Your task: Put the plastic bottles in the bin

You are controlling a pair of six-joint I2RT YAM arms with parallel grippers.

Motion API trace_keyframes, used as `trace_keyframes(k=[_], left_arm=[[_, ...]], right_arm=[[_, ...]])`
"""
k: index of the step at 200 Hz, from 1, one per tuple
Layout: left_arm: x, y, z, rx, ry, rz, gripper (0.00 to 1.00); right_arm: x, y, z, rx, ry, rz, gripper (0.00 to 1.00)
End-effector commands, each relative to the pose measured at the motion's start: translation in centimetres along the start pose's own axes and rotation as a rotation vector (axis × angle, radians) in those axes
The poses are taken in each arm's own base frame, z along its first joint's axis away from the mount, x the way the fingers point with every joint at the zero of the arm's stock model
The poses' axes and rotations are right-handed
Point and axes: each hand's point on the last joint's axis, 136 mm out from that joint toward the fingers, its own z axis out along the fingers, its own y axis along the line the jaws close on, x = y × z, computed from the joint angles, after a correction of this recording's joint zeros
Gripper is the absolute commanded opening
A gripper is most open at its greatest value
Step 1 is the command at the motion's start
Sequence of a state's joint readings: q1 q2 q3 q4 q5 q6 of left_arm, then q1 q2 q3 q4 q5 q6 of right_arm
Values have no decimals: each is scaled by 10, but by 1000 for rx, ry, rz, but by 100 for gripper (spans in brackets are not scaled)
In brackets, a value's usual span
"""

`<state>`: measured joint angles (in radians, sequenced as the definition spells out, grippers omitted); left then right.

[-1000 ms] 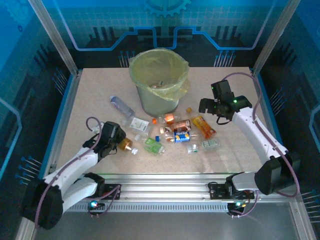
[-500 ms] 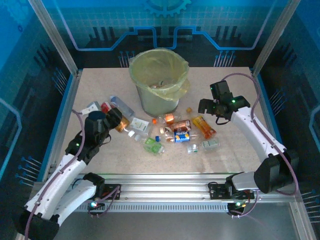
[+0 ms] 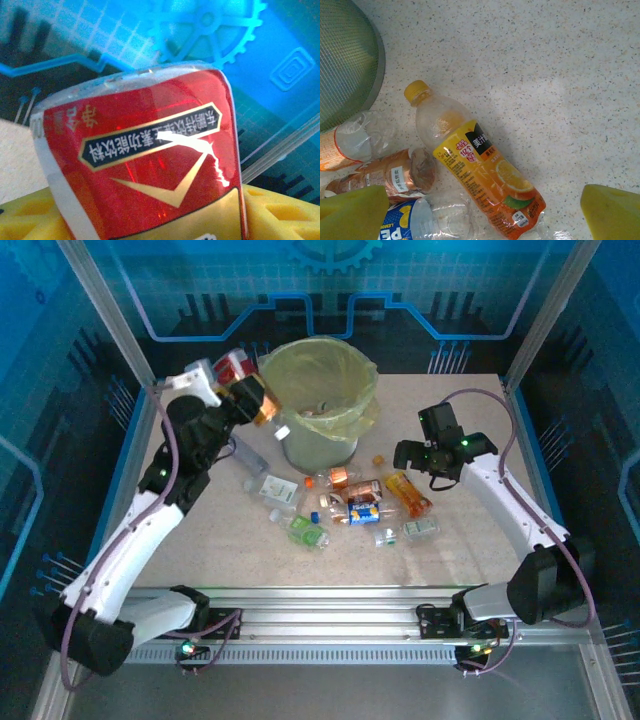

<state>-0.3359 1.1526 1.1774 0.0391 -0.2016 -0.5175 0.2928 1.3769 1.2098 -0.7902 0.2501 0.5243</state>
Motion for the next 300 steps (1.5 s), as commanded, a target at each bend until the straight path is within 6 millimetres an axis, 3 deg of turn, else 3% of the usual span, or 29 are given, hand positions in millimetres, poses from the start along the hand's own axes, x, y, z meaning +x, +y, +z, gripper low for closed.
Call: trace_keyframes(k=[1,48,85,132,219,300], left_arm=[[-37,-43,19,145,-101,81,56],[-43,-64,79,189,-128,188,56],[-22,-61,119,183,-83,261,57],[17,-55,155,204,17,314,58],[88,-36,189,220,204,446,62],[141,-4,208,174,349,491,69]], right_arm=[[1,-2,4,-6,7,19,100],[6,-2,5,-14,19,24,100],[7,-2,1,-17,16,30,100],[8,-6,-6,-8,8,37,100],[9,-11,-14,3,-5,54,100],[9,-13,-16,11,-6,58,100]])
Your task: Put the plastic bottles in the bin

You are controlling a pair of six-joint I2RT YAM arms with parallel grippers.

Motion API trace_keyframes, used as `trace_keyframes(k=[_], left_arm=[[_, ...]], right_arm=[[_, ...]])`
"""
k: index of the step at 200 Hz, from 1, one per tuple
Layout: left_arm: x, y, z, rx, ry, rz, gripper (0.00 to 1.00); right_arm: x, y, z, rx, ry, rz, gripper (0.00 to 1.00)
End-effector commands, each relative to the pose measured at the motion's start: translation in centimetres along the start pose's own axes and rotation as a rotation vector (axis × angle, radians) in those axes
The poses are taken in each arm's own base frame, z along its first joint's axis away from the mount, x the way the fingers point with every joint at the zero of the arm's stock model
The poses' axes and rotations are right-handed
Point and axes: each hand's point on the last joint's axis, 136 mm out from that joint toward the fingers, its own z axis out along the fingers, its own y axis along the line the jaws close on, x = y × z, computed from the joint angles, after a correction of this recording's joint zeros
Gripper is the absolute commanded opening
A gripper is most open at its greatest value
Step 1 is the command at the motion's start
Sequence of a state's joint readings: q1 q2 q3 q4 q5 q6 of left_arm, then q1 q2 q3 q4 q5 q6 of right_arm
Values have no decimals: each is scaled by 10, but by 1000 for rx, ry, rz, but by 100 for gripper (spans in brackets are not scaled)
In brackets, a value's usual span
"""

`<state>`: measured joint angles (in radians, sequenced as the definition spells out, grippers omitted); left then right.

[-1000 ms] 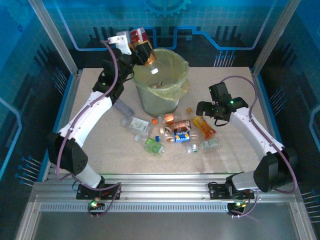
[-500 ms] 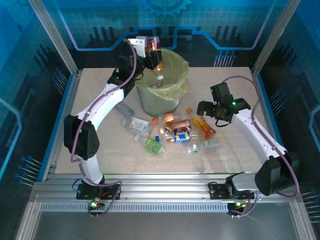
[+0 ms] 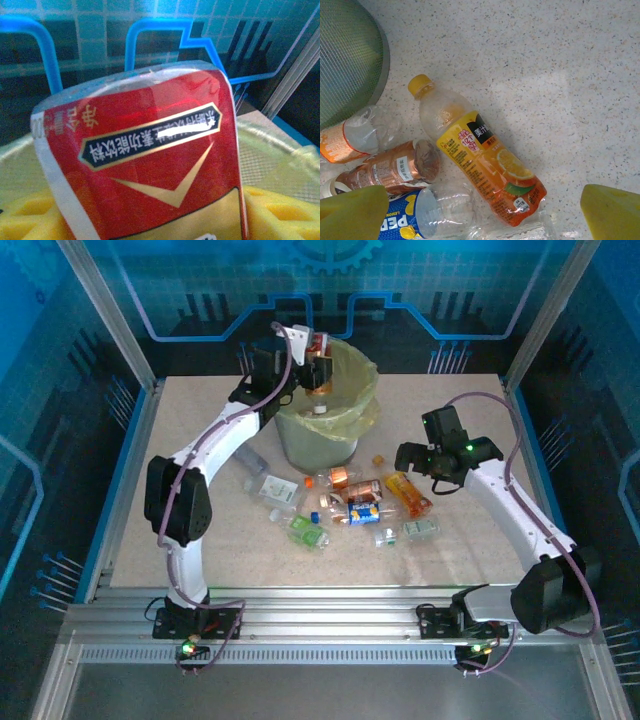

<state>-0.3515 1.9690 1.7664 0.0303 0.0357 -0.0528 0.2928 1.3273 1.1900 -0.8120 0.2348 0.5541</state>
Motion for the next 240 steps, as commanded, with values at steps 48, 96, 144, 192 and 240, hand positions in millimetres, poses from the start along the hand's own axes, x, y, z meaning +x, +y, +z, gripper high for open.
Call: trace_keyframes(k=[48,96,144,192,240], left_arm=[[22,-3,15,20,73,47,77],[28,0,18,11,99,58,92],[7,-5,8,19,65,55,99],[-32,-14,-20,30,-18,42,99],[-73,-21,-62,19,-106,30,99]], right_arm=[[3,-13,-6,38,-8,38,100],[4,-14,-5,42,-7,39,100],[5,-15,-7,39,-14,48,100],[8,-18,-11,42,-18,65,100],[20,-27,-19,46,-29,127,100]])
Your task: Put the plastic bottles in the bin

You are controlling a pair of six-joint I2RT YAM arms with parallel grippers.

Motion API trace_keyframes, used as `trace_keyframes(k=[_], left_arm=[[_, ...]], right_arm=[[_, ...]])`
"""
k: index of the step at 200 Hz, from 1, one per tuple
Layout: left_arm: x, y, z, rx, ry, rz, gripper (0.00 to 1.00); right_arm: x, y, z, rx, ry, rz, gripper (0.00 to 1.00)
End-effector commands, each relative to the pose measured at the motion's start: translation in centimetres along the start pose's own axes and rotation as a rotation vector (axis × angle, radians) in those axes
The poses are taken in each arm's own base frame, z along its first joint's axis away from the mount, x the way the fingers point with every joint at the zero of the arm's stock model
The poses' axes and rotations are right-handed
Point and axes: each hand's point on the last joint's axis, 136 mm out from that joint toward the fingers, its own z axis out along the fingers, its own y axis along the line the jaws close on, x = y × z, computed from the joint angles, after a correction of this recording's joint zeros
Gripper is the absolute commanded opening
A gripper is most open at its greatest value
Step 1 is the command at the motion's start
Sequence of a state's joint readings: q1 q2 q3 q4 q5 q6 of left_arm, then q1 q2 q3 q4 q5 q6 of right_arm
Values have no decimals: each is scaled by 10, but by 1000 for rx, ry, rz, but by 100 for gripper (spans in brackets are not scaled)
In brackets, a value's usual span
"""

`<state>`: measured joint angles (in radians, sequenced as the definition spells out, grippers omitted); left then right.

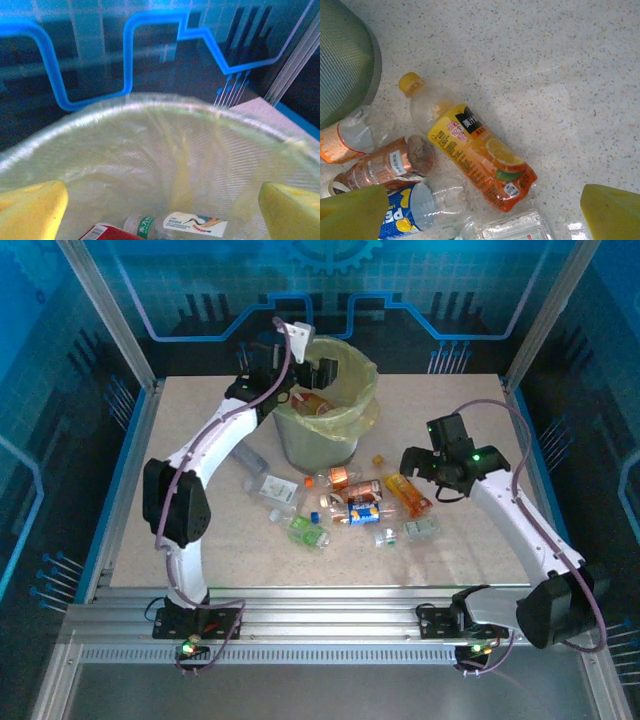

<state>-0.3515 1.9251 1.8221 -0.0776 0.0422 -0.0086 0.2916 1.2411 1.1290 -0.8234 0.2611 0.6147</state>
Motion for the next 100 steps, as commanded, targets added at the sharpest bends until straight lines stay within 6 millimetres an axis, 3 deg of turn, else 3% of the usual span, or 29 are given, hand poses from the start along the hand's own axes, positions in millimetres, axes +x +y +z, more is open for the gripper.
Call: trace_keyframes(k=[1,25,53,100], left_arm=[[-51,-12,-43,11,-116,-14,99],[-66,-12,-71,-11,-161,-29,99],[-70,-14,-104,-14,-205,-74,99],[-39,-12,-149,-26,-215,-206,99]], right_arm=[[8,-15,-8,29,-5,63,100],[18,-21,-12,33,3,102,100],[34,-28,-14,34,26,159,100],[68,-50,-11,91,77,262,100]])
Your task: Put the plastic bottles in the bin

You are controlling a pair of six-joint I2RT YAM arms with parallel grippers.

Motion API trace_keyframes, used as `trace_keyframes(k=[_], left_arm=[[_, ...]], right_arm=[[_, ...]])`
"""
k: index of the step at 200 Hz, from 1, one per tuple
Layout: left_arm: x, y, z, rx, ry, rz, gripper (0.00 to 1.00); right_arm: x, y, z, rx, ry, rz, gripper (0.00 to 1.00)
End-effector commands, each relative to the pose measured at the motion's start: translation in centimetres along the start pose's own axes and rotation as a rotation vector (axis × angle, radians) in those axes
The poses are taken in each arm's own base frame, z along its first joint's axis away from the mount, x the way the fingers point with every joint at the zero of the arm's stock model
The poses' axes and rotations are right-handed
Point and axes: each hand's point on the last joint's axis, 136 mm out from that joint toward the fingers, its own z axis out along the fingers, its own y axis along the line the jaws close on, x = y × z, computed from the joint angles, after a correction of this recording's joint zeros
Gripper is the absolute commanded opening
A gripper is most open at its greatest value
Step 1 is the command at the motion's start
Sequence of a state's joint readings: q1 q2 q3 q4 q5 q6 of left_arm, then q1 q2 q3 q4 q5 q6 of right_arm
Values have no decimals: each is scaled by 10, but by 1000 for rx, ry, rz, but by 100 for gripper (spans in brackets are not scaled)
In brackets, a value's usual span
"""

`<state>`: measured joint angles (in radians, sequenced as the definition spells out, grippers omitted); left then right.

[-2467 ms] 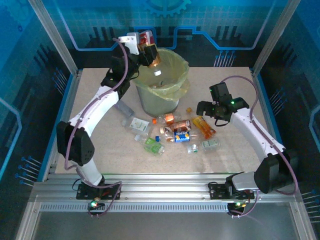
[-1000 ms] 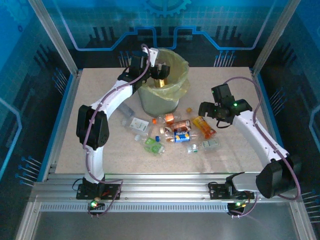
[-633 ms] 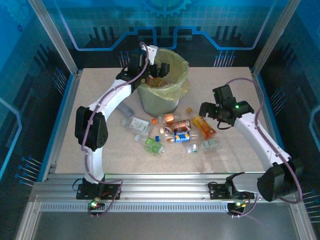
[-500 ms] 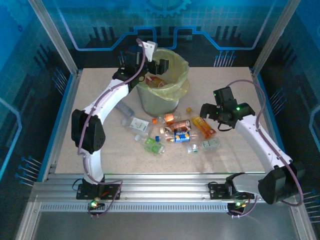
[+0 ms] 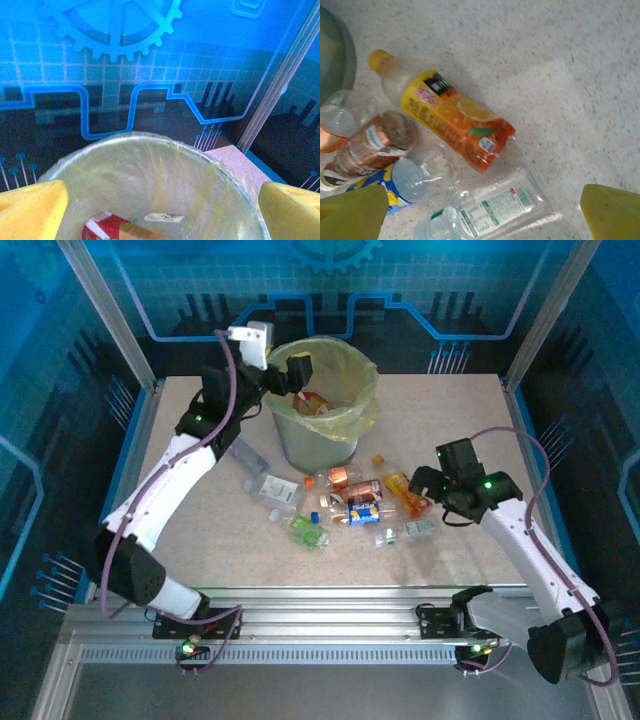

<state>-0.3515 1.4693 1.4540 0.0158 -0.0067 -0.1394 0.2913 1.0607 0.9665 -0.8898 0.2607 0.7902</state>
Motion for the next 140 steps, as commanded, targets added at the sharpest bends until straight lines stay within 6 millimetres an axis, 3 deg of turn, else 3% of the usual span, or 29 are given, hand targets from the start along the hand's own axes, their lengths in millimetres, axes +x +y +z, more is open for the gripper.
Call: trace_keyframes(k=[1,61,104,140], left_arm=[[6,2,-20,-15,-27,-96,99],[58,10,-56,-25,37,-228,99],[76,21,-70,-72,34,-270,99],[85,23,-70,-79,41,-284,99]], right_arm=[[17,-22,1,65,35,96,100],[59,-43,12,67,88,237,100],[74,-31,28,0,106,270,100],[79,-21,41,-3,118,283,100]])
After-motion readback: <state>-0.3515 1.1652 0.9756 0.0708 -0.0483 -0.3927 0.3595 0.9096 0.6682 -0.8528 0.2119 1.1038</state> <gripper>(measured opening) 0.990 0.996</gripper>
